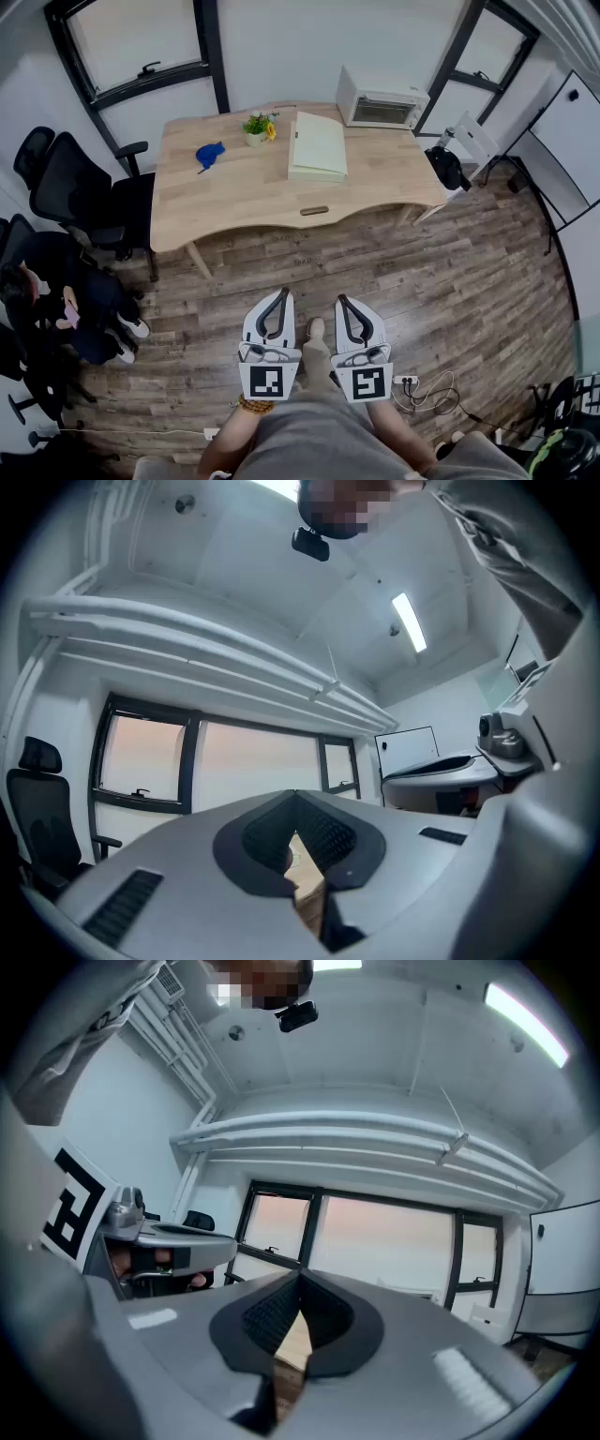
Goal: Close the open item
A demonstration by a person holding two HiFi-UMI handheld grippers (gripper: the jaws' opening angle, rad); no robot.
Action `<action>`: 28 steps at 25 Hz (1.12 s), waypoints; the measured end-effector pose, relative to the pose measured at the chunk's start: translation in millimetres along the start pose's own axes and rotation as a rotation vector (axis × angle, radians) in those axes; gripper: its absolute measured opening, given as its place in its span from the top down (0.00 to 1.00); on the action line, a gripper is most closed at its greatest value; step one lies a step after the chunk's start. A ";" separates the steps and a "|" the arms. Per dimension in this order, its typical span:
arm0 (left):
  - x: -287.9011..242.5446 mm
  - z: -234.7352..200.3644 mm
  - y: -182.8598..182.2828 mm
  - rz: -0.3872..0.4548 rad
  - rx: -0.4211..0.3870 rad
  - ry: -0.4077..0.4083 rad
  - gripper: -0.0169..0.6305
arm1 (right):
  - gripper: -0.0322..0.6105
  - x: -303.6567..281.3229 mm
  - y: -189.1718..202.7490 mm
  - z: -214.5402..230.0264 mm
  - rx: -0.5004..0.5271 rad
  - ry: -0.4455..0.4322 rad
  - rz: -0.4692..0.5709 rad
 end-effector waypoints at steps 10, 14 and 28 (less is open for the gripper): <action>-55.5 -5.9 14.4 -0.038 -0.056 -0.011 0.96 | 0.93 -39.6 30.7 40.7 0.019 -0.031 -0.046; -82.5 -7.0 19.7 -0.052 -0.037 -0.027 0.96 | 0.93 -63.0 41.8 60.5 0.013 -0.035 -0.046; -183.5 -10.6 32.4 -0.088 -0.095 -0.065 0.96 | 0.93 -136.1 92.3 145.3 -0.041 -0.016 -0.062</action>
Point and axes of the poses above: the fingertips, and each gripper's own axes: x backward along the fingers, z to its right, y out of its underside, the point moved 5 cm from there along x, backward along the fingers, and after that the axes turned 11 degrees about x, right-handed, at the moved point
